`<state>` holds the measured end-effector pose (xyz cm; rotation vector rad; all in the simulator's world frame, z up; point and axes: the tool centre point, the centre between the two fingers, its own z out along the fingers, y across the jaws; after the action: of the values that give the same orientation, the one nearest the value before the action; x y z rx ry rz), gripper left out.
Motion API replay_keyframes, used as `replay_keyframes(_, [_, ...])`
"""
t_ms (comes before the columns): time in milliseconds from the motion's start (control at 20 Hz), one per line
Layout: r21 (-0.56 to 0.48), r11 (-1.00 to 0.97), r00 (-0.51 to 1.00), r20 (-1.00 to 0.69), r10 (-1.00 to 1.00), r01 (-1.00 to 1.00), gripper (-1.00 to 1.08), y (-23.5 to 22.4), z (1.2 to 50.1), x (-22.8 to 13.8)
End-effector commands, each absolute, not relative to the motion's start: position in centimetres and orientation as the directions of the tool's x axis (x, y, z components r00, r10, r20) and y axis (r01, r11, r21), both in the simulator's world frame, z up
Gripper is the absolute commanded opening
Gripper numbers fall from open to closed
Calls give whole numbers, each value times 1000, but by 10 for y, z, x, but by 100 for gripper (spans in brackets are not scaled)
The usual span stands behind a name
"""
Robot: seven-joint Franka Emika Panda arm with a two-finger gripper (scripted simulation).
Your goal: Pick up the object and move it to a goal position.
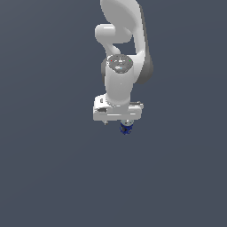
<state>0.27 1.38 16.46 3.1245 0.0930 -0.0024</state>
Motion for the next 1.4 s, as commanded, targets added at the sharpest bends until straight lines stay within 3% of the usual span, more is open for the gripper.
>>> replay_keyframes(0, [16,-998,998,-2,59,59,100,14,165,3])
replay_keyframes(500, [28,-1000,1000,9,-6,-6,100,-22,167,12])
replay_keyframes(1350, [14,-993,993,7,-116,-116,100,22,148,-14])
